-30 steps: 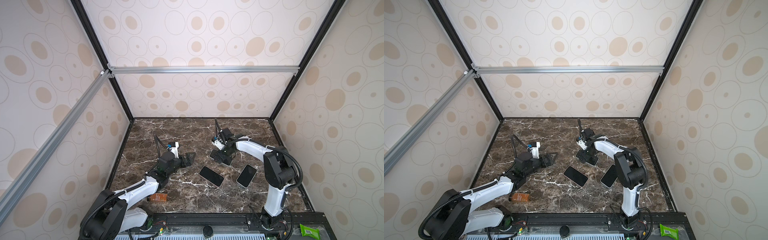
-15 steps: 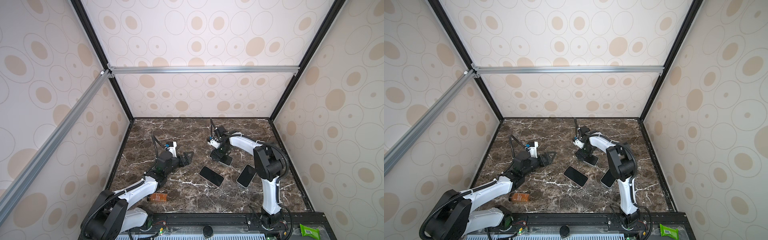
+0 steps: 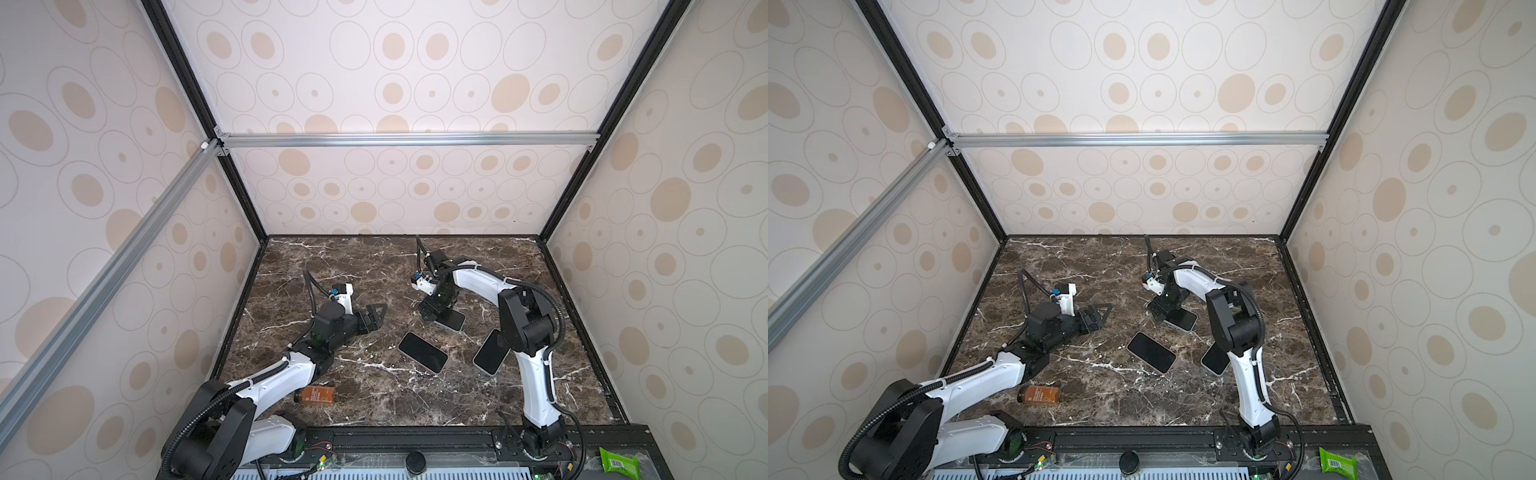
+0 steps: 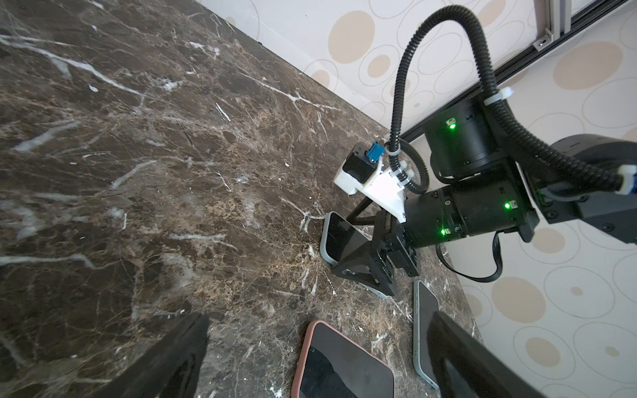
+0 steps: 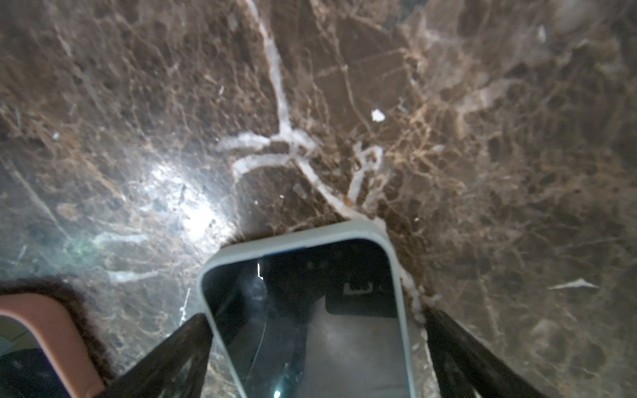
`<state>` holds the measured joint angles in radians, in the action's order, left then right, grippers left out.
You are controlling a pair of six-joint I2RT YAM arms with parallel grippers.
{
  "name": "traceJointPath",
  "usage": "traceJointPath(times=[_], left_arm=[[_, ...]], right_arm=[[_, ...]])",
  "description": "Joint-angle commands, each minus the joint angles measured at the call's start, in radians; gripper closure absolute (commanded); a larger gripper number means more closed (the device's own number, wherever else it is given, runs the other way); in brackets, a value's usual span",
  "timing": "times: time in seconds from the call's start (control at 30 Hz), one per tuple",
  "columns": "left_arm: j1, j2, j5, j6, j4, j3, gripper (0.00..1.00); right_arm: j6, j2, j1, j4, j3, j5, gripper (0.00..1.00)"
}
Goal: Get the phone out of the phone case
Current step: 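Lower the right gripper onto the pale blue-cased phone and grasp its end, then lift the blue-cased phone upright with the right gripper while the left gripper grasps its edge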
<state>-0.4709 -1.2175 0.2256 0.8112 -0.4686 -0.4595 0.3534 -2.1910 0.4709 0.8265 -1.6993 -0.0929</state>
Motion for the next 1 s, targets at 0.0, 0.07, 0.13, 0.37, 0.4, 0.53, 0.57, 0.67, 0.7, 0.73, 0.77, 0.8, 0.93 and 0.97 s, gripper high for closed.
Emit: traceJointPath(times=[0.0, 0.07, 0.13, 0.37, 0.4, 0.53, 0.57, 0.67, 0.7, 0.73, 0.77, 0.8, 0.93, 0.97], left_arm=[[0.007, 0.014, -0.015, -0.025, 0.024, -0.042, 0.01], [0.008, 0.012, -0.020, -0.030, 0.029, -0.046, 0.01], [0.007, 0.007, -0.028, -0.039, 0.042, -0.055, 0.01], [0.001, -0.024, -0.034, -0.070, 0.069, -0.090, 0.01], [-0.004, -0.031, -0.034, -0.074, 0.070, -0.097, 0.01], [-0.051, -0.078, -0.050, -0.079, 0.069, -0.131, 0.01], [-0.066, -0.094, -0.055, -0.080, 0.068, -0.142, 0.01], [-0.122, -0.156, -0.066, -0.077, 0.059, -0.179, 0.01], [-0.140, -0.178, -0.065, -0.074, 0.050, -0.192, 0.01], [-0.156, -0.202, -0.059, -0.068, 0.038, -0.204, 0.01], [-0.170, -0.228, -0.048, -0.062, 0.023, -0.216, 0.01], [-0.182, -0.249, -0.040, -0.056, 0.014, -0.227, 0.01], [-0.232, -0.339, -0.027, -0.052, 0.003, -0.295, 0.01], [-0.244, -0.364, -0.021, -0.050, 0.004, -0.316, 0.01]], right_arm=[[0.006, -0.042, 0.011, 0.060, -0.020, 0.016, 0.03], [-0.011, -0.050, 0.015, 0.065, -0.022, 0.039, 0.06], [-0.039, -0.055, 0.017, 0.074, -0.030, 0.051, 0.11], [-0.173, -0.068, 0.012, 0.107, -0.061, 0.067, 0.25], [-0.203, -0.069, 0.011, 0.110, -0.066, 0.074, 0.26], [-0.345, -0.053, -0.028, 0.112, -0.064, 0.056, 0.28], [-0.381, -0.044, -0.042, 0.109, -0.058, 0.053, 0.28], [-0.503, 0.005, -0.094, 0.065, -0.006, 0.016, 0.28], [-0.549, 0.028, -0.115, 0.043, 0.019, -0.006, 0.28], [-0.589, 0.052, -0.136, 0.010, 0.053, -0.039, 0.29], [-0.626, 0.076, -0.156, -0.028, 0.087, -0.078, 0.29], [-0.660, 0.096, -0.175, -0.063, 0.121, -0.112, 0.29], [-0.795, 0.170, -0.262, -0.199, 0.258, -0.243, 0.30], [-0.825, 0.186, -0.280, -0.234, 0.290, -0.266, 0.31]])
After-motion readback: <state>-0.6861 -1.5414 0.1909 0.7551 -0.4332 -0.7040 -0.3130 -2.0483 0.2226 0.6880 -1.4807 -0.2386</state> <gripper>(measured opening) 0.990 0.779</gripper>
